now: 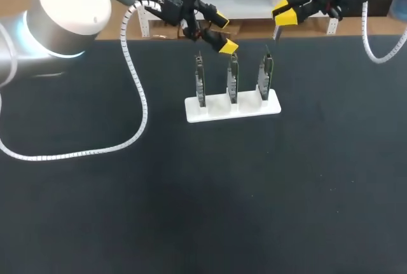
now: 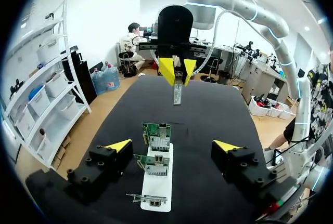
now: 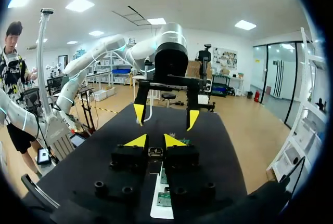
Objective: Pick up the optical module with the left hand, and insert it into the network port with the right hand.
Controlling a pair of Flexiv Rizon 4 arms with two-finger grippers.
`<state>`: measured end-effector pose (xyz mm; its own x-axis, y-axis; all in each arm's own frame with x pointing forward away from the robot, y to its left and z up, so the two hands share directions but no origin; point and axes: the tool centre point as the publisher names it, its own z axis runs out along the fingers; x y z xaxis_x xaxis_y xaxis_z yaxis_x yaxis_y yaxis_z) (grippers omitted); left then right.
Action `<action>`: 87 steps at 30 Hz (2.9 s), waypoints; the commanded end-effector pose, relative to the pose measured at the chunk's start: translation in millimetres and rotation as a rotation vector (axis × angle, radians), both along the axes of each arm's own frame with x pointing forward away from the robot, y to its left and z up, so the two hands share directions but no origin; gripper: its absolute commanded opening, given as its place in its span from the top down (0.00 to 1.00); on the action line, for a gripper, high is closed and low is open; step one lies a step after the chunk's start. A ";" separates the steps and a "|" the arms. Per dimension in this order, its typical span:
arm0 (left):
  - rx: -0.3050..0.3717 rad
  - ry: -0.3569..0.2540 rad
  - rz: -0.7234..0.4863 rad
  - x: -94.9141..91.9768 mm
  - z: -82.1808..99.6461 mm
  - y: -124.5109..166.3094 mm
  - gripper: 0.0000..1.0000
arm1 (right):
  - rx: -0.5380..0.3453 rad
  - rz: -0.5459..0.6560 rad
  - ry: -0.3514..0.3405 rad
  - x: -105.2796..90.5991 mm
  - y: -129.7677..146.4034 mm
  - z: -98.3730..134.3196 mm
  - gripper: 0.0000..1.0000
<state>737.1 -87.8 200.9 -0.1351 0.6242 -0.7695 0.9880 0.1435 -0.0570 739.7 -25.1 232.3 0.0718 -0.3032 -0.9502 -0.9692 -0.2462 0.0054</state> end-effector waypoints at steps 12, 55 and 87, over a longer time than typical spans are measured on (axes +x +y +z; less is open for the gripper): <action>0.004 0.000 0.001 -0.3 0.3 0.0 0.00 | -0.063 0.011 0.073 -7.1 7.6 -16.9 1.00; 0.004 0.000 0.001 -0.3 0.3 0.0 0.00 | -0.112 0.075 0.118 12.7 7.9 -40.0 1.00; 0.004 0.000 0.001 -0.3 0.3 0.0 0.00 | -0.130 0.096 0.158 26.4 11.2 -58.8 1.00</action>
